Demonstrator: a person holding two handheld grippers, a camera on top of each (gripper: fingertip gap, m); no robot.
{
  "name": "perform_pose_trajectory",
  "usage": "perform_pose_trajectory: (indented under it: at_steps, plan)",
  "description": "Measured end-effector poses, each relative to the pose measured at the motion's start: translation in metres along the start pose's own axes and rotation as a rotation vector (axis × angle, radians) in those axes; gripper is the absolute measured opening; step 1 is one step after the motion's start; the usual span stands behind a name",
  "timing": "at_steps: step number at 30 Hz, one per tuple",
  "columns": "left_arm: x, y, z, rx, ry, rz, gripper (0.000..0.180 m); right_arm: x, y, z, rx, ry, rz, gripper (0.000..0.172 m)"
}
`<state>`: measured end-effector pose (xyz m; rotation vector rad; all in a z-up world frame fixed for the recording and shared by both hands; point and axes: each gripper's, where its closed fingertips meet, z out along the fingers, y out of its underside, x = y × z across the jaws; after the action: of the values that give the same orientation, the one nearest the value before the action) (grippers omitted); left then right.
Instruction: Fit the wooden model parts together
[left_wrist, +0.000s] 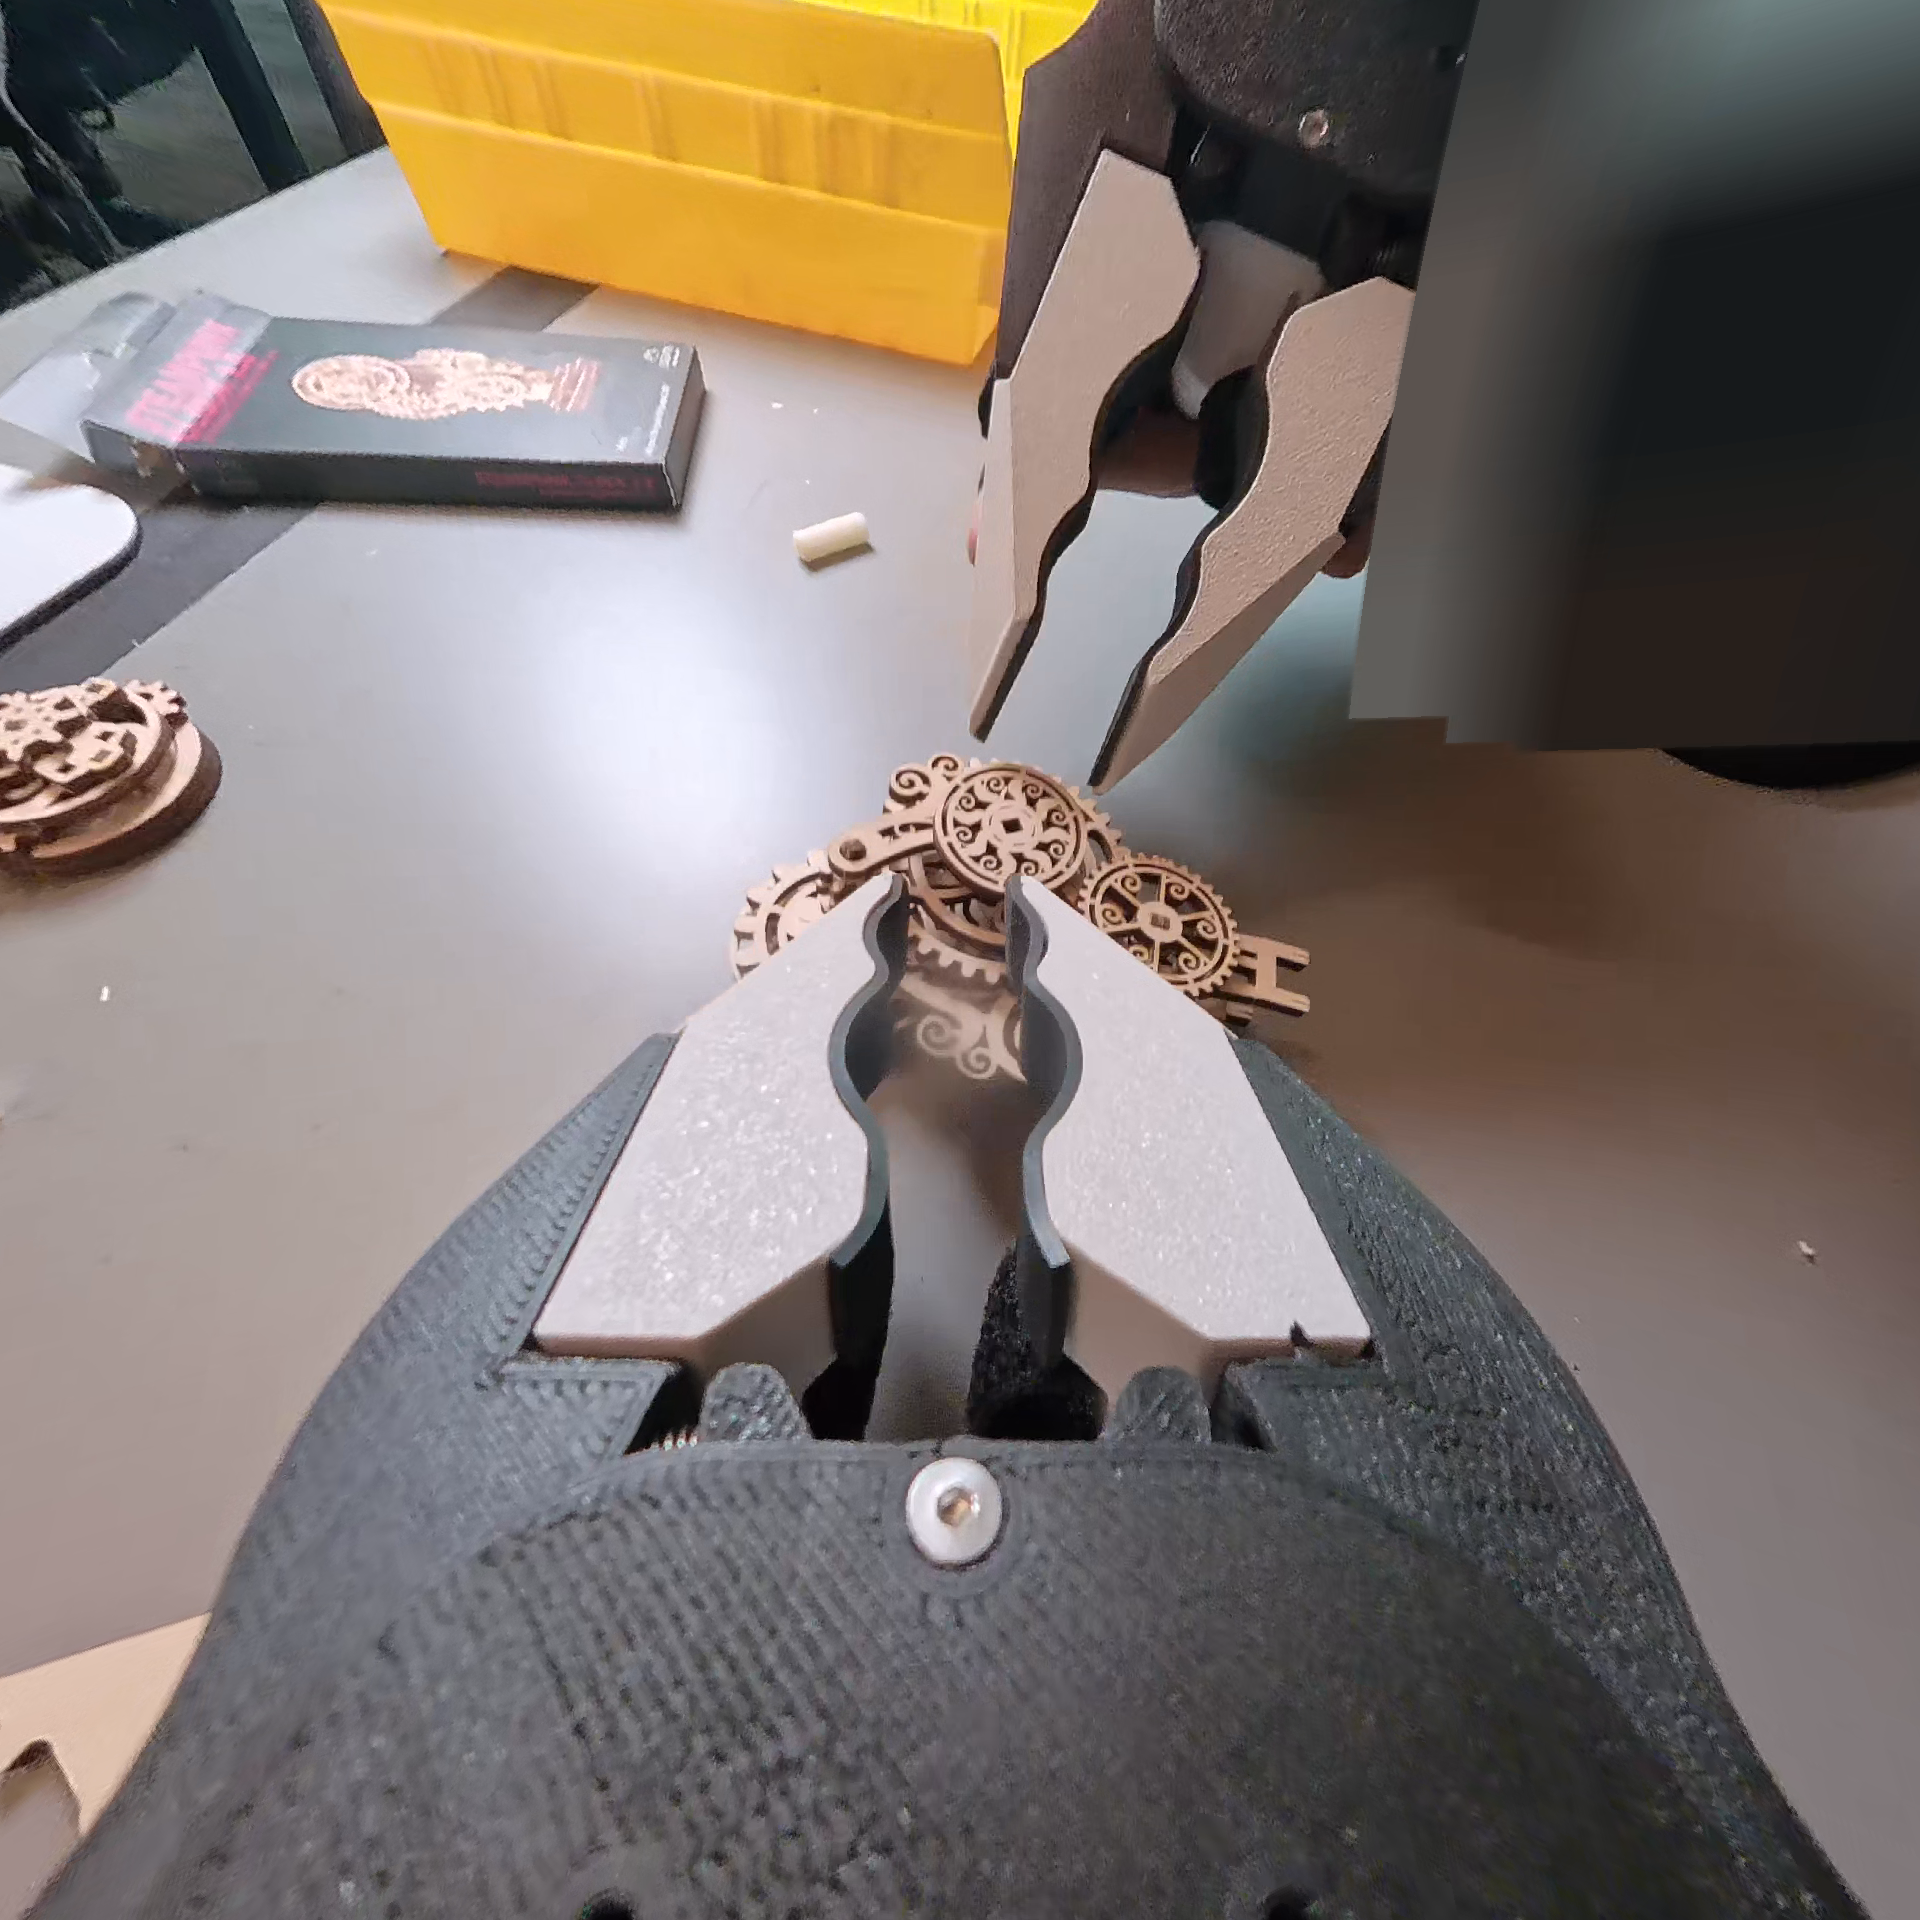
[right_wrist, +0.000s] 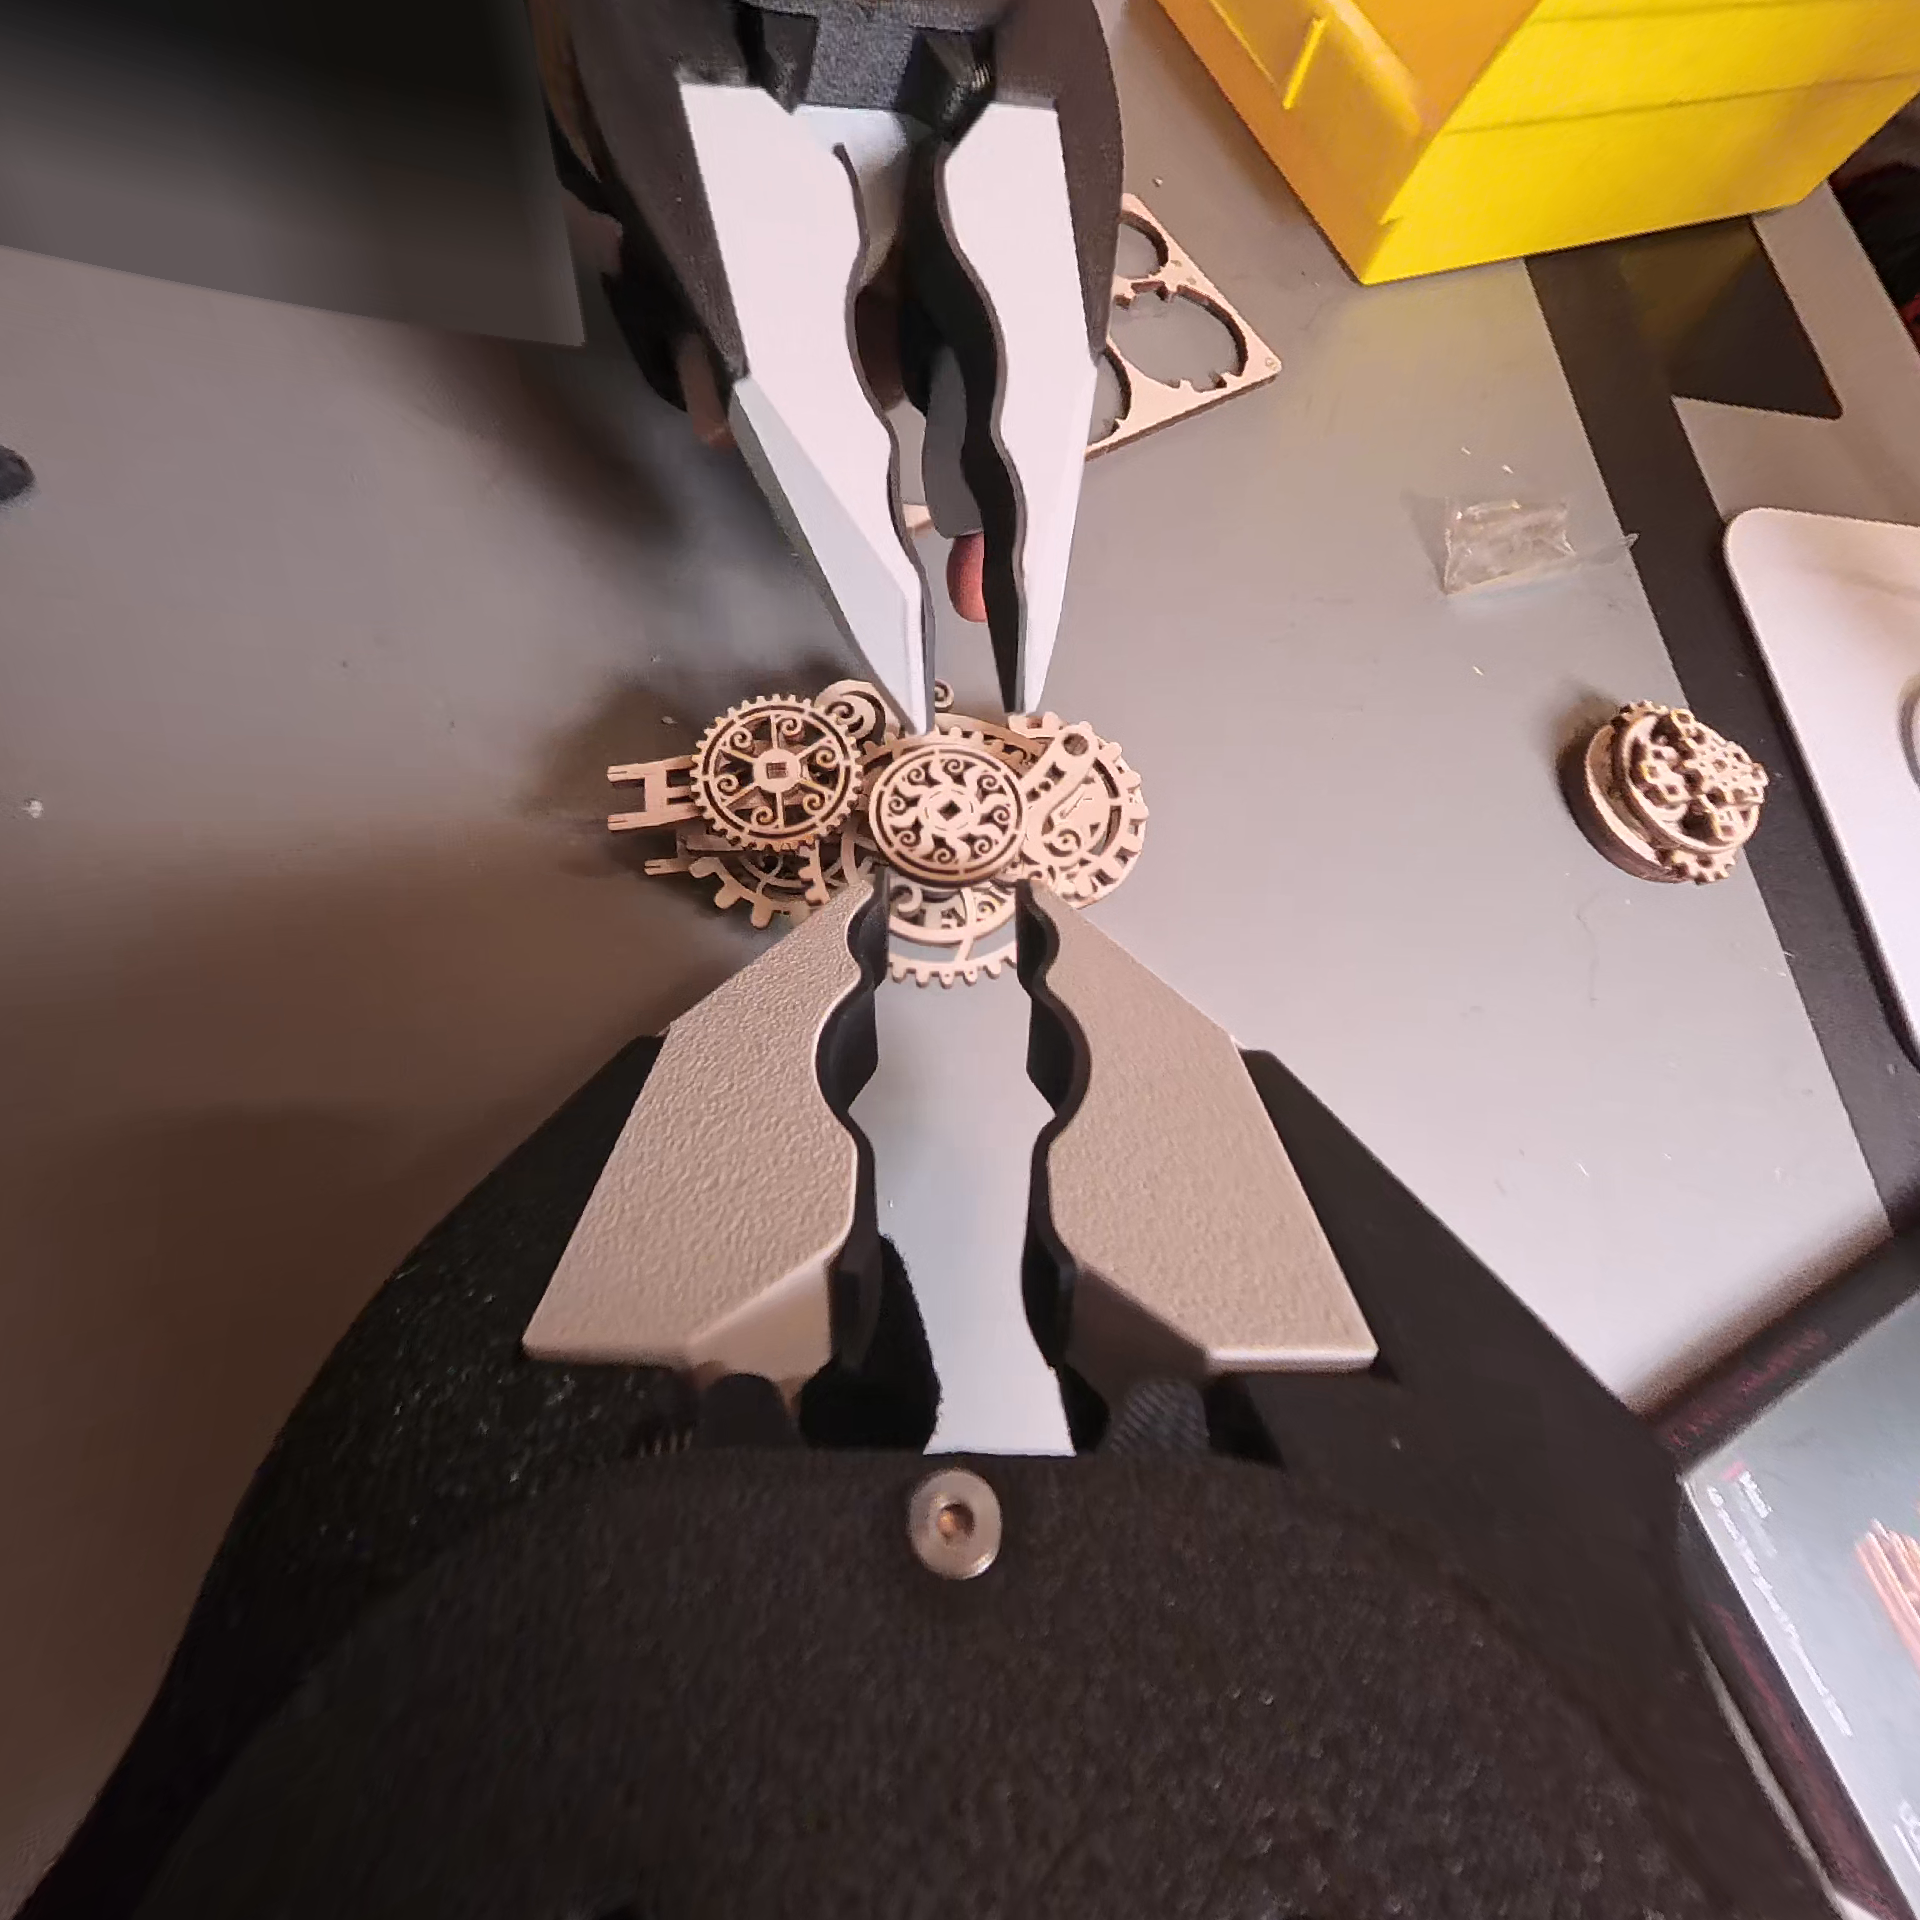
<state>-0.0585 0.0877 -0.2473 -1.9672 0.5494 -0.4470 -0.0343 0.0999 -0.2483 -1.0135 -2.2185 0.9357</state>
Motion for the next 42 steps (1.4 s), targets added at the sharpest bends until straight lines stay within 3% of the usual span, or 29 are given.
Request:
perform_pose_trajectory:
  at_steps: [21, 31, 42]
  plan:
    - [0.016, -0.003, 0.006, 0.005, 0.05, 0.005, 0.016, 0.0, 0.001, -0.001, 0.002, -0.011, 0.009, 0.02]
    - [0.006, -0.028, -0.001, 0.101, 0.021, 0.006, 0.016, 0.011, -0.023, -0.016, 0.109, 0.056, 0.009, 0.019]
    - [0.008, -0.006, 0.006, 0.019, 0.034, 0.046, 0.017, 0.004, -0.006, 0.0, 0.036, 0.023, -0.014, 0.02]
